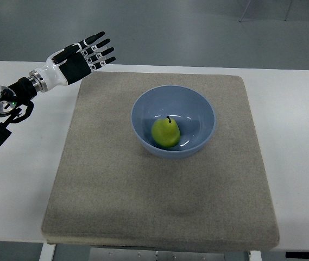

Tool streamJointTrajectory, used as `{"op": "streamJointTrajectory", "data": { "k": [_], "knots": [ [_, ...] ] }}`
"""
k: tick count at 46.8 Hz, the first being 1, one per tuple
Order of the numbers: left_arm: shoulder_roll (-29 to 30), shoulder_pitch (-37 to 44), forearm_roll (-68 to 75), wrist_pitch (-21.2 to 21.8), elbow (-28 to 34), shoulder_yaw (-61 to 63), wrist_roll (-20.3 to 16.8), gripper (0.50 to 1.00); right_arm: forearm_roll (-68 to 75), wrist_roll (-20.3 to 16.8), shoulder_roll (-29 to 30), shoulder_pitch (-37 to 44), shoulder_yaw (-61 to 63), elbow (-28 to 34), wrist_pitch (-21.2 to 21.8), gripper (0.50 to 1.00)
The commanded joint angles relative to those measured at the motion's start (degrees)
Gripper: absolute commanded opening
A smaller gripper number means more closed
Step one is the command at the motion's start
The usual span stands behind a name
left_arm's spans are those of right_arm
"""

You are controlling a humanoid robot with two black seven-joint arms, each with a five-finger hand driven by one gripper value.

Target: Place pear in bowl with left hand

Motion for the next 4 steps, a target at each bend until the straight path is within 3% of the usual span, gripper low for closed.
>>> {"op": "streamJointTrajectory", "data": {
  "k": [1,4],
  "knots": [
    [0.18,0.0,-0.16,0.0,-0.03,0.08,0.17,0.992,0.0,0.0,0.0,0.0,-0.01,0.0,-0.03,0.924],
    [0.35,0.0,-0.16,0.0,0.06,0.25,0.17,0.992,0.0,0.0,0.0,-0.09,-0.1,0.0,0.06,0.924]
  ]
}}
